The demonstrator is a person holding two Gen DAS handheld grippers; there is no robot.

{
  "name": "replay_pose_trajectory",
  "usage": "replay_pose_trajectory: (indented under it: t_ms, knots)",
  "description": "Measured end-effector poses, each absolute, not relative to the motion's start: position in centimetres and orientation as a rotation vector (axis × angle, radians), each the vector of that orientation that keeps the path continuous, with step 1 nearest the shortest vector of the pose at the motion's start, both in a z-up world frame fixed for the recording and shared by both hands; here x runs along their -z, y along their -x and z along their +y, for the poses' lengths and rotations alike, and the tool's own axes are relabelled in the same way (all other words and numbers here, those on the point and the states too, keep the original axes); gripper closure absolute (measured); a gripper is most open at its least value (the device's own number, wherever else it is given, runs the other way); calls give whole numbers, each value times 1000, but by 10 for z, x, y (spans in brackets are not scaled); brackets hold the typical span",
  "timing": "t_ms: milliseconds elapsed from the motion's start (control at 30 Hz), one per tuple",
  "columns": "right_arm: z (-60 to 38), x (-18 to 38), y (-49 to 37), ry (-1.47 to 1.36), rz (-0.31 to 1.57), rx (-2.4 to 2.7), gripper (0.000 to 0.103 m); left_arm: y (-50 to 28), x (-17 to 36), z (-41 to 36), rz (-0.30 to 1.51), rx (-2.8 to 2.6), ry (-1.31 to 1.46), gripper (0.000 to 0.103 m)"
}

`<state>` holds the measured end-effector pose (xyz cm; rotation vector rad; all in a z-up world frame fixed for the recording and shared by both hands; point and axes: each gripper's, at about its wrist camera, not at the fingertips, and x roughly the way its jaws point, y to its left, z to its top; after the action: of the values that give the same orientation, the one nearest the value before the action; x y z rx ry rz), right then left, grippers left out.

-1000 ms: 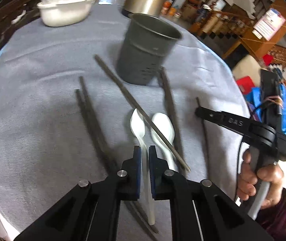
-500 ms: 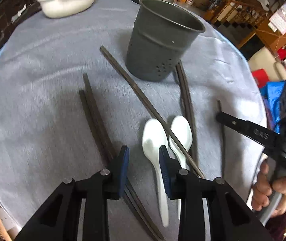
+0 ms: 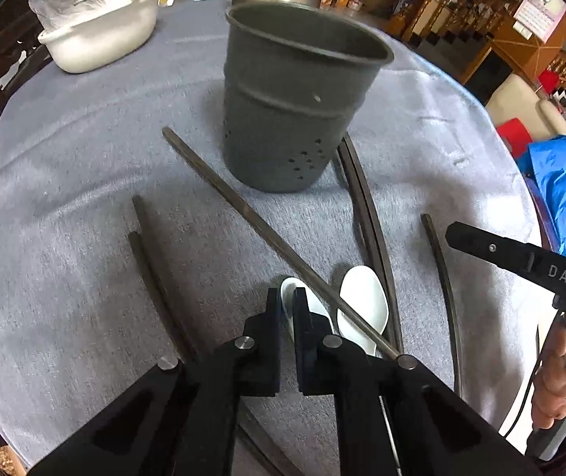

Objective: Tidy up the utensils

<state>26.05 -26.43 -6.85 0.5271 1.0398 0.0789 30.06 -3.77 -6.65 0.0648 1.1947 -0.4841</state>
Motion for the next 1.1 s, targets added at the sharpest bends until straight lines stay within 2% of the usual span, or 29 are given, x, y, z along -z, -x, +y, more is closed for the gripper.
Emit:
replay_pose_trajectory:
  t_ms: [233, 333, 367, 400, 467, 533, 567, 600, 733, 800, 900, 1100]
  knots:
    - [-269, 70, -265, -574, 1095, -79, 92, -295, 54, -8, 1190, 489, -49, 98]
    - [-263, 68, -269, -541, 1113, -67, 73, -296, 53, -3, 1204, 488, -55, 98]
    - [-262, 68, -269, -534, 1116, -61, 59, -296, 54, -6, 1210, 491, -56, 98]
    - [-261, 67, -270, -523, 1118, -50, 38, -297, 53, -4, 1216, 489, -60, 98]
    - [-260, 66, -270, -503, 1103, -30, 34, -297, 54, -2, 1221, 493, -68, 96]
    - [-258, 66, -272, -467, 1104, -11, 35, -299, 55, -5, 1224, 500, -83, 95]
    - [-256, 69, -275, -435, 1125, -3, 47, -301, 56, -7, 1226, 500, -88, 95]
    - [-253, 71, -278, -415, 1148, -1, 72, -302, 56, -9, 1227, 505, -92, 95]
    - [-237, 74, -287, -275, 1192, 11, 75, -306, 56, -12, 1232, 509, -112, 95]
    - [-231, 73, -288, -221, 1199, 24, 85, -309, 58, -11, 1233, 516, -101, 95]
    - [-222, 72, -290, -141, 1198, 47, 95, -313, 56, -15, 1231, 531, -107, 94]
    - [-231, 70, -283, -231, 1184, 7, 97, -306, 52, -10, 1215, 546, -113, 94]
